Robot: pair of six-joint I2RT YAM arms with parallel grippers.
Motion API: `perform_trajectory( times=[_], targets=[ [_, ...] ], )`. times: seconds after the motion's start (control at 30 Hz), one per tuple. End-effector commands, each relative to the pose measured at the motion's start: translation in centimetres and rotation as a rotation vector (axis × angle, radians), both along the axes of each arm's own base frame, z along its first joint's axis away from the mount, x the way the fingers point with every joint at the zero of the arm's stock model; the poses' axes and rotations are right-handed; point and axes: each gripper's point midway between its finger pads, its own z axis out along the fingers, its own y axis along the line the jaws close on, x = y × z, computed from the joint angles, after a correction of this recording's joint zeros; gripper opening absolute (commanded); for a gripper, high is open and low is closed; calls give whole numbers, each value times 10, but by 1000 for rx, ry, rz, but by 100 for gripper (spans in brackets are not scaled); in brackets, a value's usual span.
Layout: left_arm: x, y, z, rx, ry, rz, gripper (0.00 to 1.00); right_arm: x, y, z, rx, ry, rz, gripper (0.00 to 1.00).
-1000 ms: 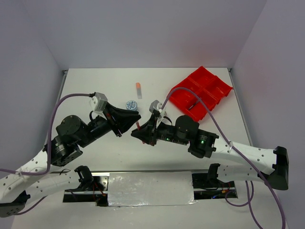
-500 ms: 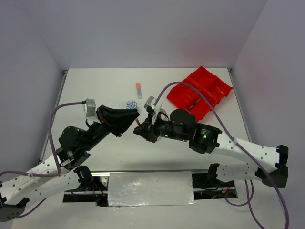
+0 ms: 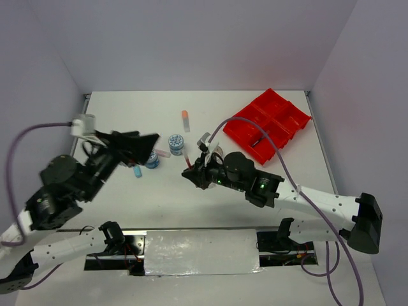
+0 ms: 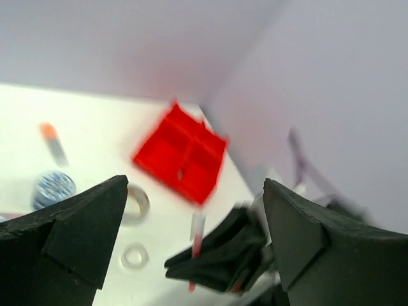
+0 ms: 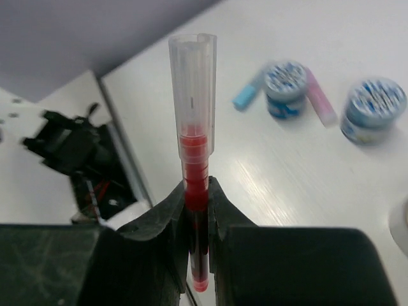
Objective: Sort the stationery into containers
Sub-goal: Close the pen cap on the pen, then place the pen in the storage box.
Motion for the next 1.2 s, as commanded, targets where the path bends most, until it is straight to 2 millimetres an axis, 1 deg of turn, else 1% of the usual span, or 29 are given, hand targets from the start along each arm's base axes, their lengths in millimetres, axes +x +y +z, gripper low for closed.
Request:
perform_trajectory(
  times=[0.0,0.03,0.07,0.1,0.13,0.17,0.2,0.23,0.27,0.3,0.33,0.37,0.4,0.43,0.47,0.5,0.53,0.57,0.6,0.67,0.7,0.77,0.83,0.87,0.9,0.93,1.0,1.1,1.17],
  targets=[
    [5,93,43,-92,49,367,99,37,-19,-8,51,68,-179,0],
    [4,100,45,-101,55,389,99,66,-43,-13,48,126,-325,0],
    [2,111,46,-114,52,419,99,80,-58,-15,50,157,-404,0],
    [1,112,39,-88,52,421,99,91,-78,-27,11,211,-495,0],
    [0,114,33,-75,54,424,99,109,-101,-29,38,271,-638,0],
    [-4,119,28,-78,52,421,99,138,-136,-22,65,304,-787,0],
    [-2,113,12,-43,68,405,99,148,-159,-39,20,365,-886,0],
    [-4,112,0,-7,81,393,99,161,-175,-34,60,393,-961,0],
    [-7,113,-7,9,87,378,99,182,-206,-43,65,423,-1077,0],
    [-8,107,-24,56,103,351,99,187,-221,-51,64,468,-1145,0],
    [-9,105,-36,99,115,336,99,196,-234,-49,80,478,-1197,0],
    [-12,105,-43,115,116,319,99,207,-259,-62,70,505,-1289,0],
    [-13,101,-57,158,127,298,99,213,-267,-64,83,517,-1328,0],
    [-14,102,-68,193,142,293,99,218,-276,-68,86,524,-1366,1],
    [-16,104,-73,202,144,291,99,224,-284,-80,68,540,-1406,1],
    [-16,105,-84,229,154,293,99,232,-295,-83,77,545,-1437,1],
    [-16,110,-89,242,158,315,99,236,-301,-87,75,554,-1457,1],
    [-18,116,-94,246,163,330,99,240,-306,-101,53,579,-1486,1],
    [-18,118,-99,251,168,340,99,244,-317,-104,64,584,-1516,2],
    [-20,123,-100,235,157,342,99,248,-323,-117,72,607,-1539,2],
    [-20,121,-103,237,148,336,99,255,-323,-122,88,613,-1528,4],
    [-21,115,-105,229,122,299,99,261,-327,-134,79,614,-1538,6],
    [-23,112,-105,226,122,276,99,267,-331,-138,67,597,-1539,7],
    [-25,109,-108,233,123,256,99,271,-332,-146,44,604,-1540,8],
    [-25,106,-109,240,123,243,99,275,-332,-144,32,604,-1539,8],
    [-26,105,-111,246,124,232,99,276,-334,-155,-2,621,-1553,8],
    [-27,101,-111,249,118,211,99,276,-337,-169,-37,653,-1566,9],
    [-28,99,-110,251,112,198,99,271,-339,-182,-48,675,-1573,9],
    [-28,99,-111,253,113,197,99,271,-343,-182,-32,660,-1585,10]
  ],
)
